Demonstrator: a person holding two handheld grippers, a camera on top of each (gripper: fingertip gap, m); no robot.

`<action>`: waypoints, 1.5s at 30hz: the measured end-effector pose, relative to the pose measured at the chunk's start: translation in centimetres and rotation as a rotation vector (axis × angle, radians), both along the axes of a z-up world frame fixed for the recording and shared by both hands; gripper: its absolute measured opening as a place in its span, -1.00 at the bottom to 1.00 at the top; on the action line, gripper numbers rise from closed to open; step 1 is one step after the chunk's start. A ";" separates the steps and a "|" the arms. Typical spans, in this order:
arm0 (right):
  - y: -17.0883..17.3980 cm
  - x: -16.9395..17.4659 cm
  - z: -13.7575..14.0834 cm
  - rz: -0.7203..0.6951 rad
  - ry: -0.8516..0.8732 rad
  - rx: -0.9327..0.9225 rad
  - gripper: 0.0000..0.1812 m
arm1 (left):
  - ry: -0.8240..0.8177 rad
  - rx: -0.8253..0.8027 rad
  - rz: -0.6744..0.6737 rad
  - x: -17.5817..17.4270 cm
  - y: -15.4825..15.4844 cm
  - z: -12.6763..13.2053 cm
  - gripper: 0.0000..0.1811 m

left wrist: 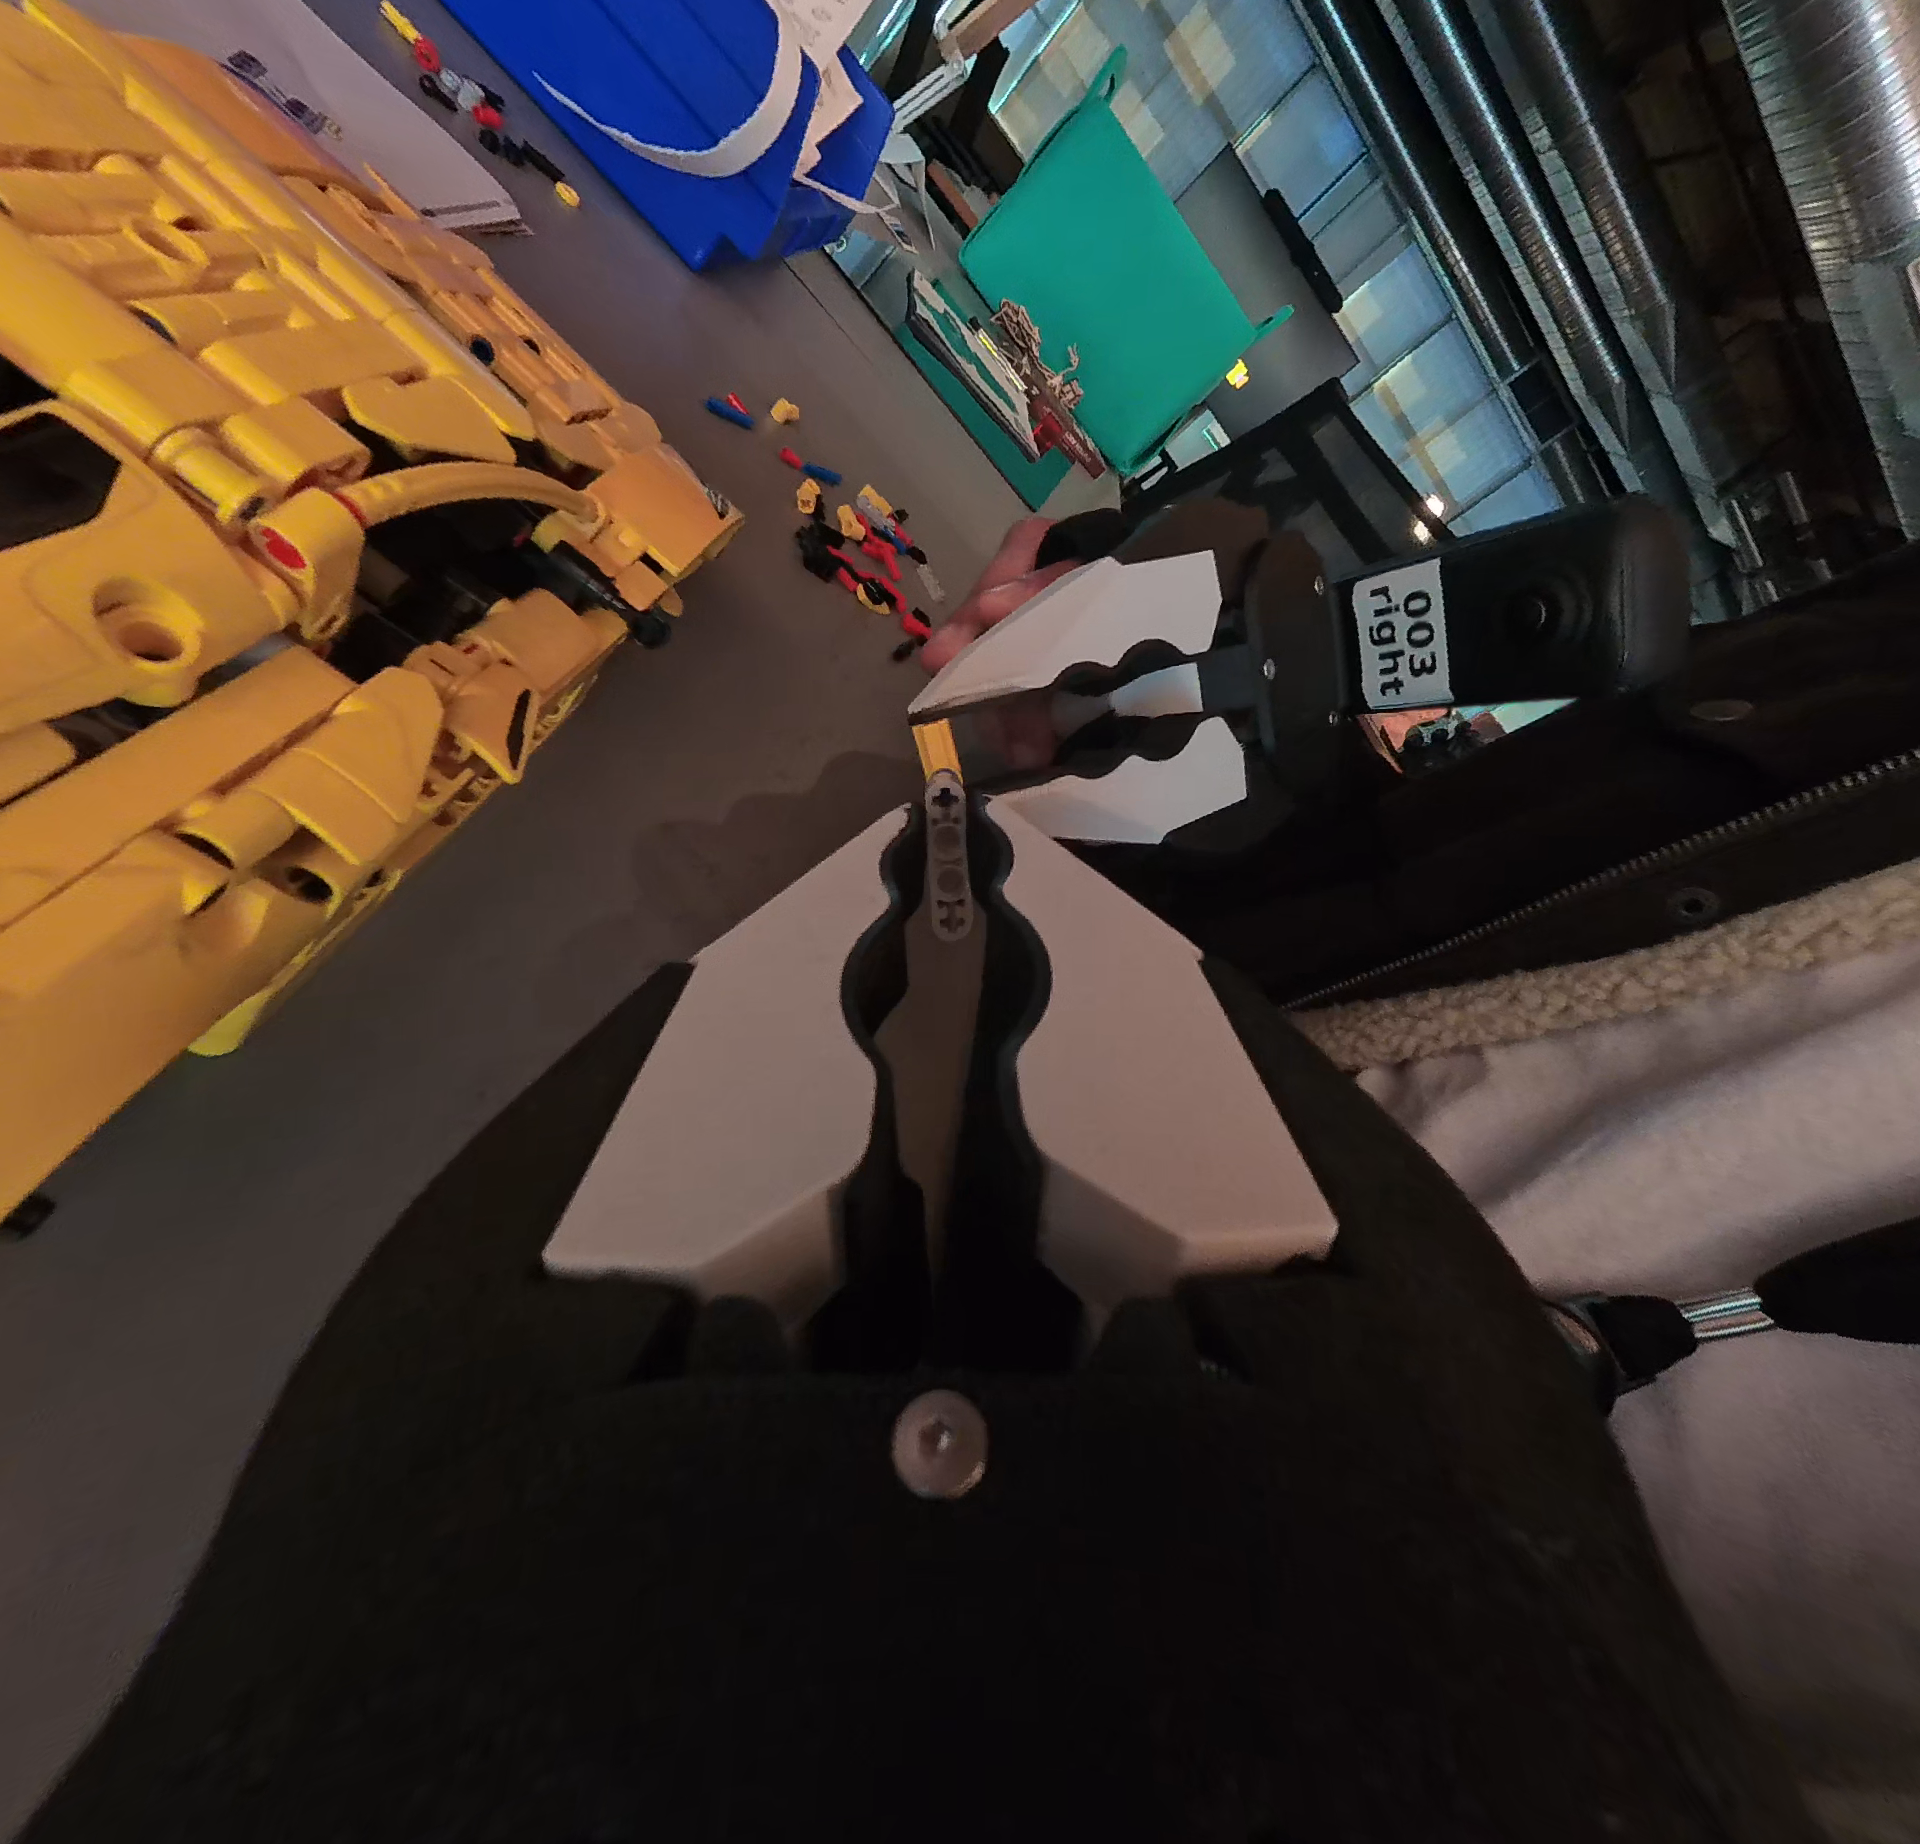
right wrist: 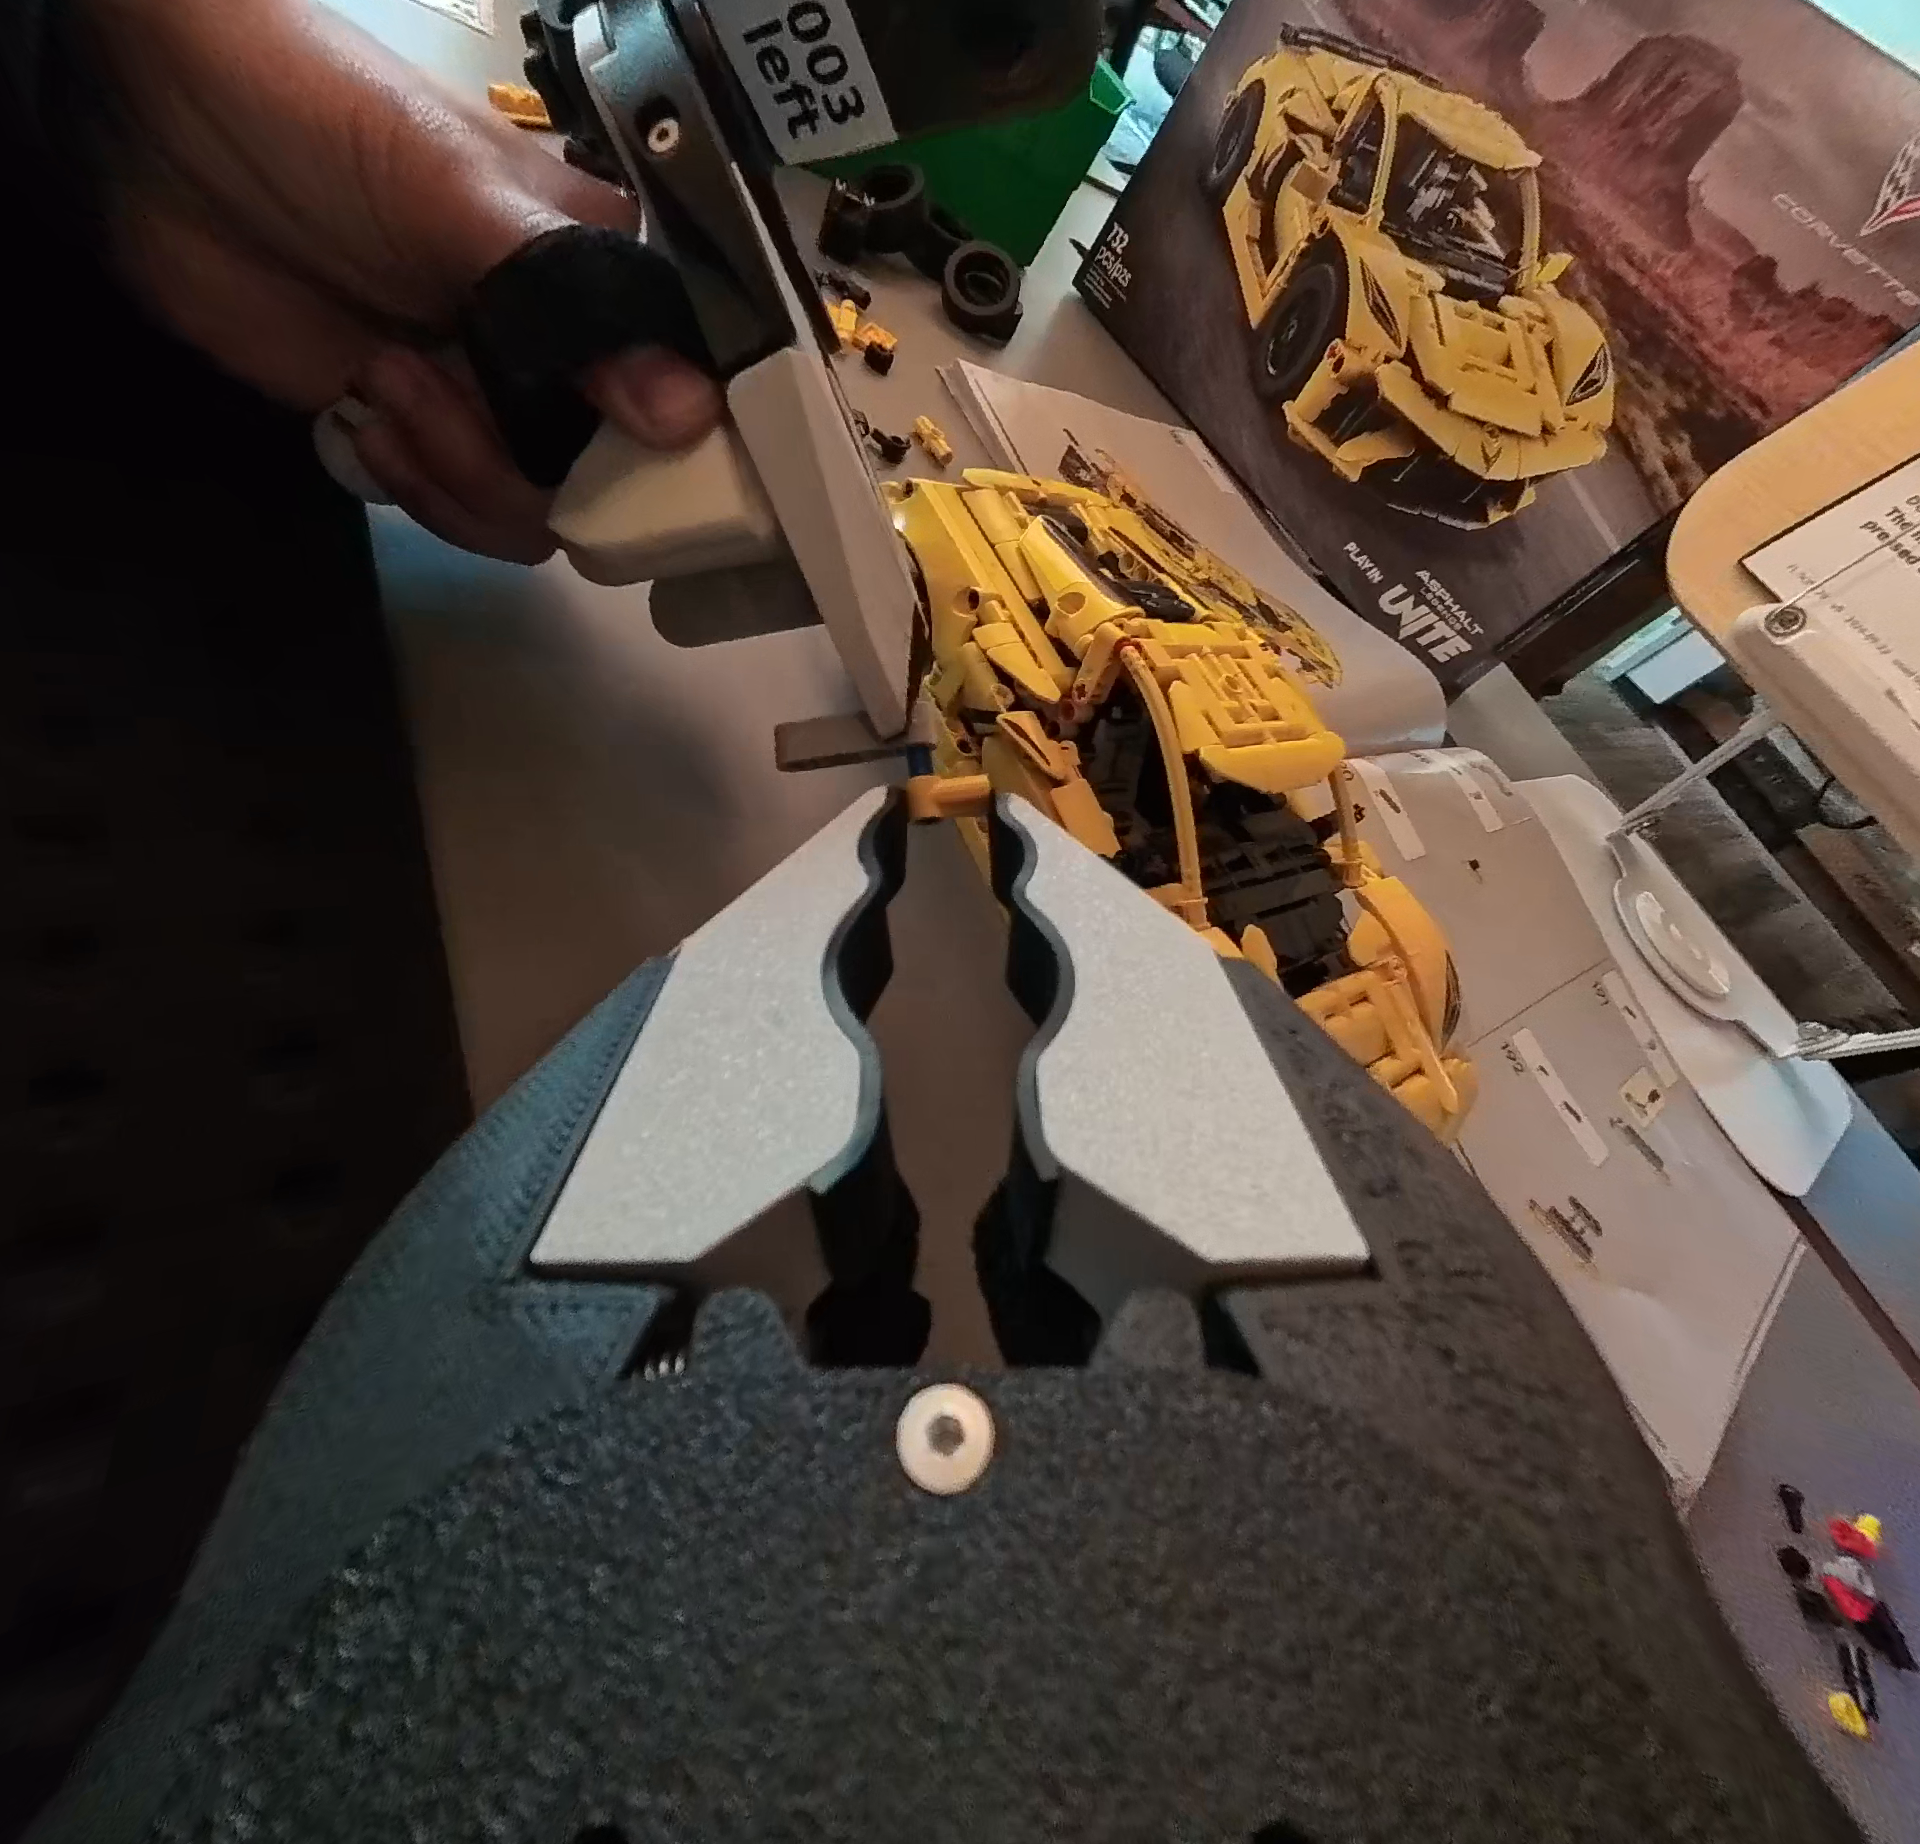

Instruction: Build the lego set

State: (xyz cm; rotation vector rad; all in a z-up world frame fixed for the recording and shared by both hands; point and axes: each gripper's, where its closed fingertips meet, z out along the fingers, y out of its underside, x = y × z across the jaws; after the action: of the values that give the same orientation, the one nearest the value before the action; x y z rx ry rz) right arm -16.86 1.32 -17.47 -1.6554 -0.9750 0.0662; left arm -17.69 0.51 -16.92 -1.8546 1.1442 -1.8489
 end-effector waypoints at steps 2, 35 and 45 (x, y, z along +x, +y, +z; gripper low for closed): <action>0.0 0.0 0.0 -0.004 -0.005 0.000 -0.84 | 0.002 0.000 -0.002 0.0 0.0 0.0 -0.93; 1.6 -0.1 1.5 -0.221 0.844 -0.634 -0.66 | 0.149 0.973 0.238 0.3 1.8 0.9 -0.93; 1.8 -0.6 0.8 -0.232 0.832 -0.647 -0.79 | 0.233 1.212 0.222 0.4 1.5 0.1 -0.93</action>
State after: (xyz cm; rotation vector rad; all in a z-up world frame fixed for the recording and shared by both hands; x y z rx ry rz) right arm -17.50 3.10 -16.62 -2.0273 -0.1073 0.9152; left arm -17.28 1.99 -16.80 -1.3311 1.5291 -0.5054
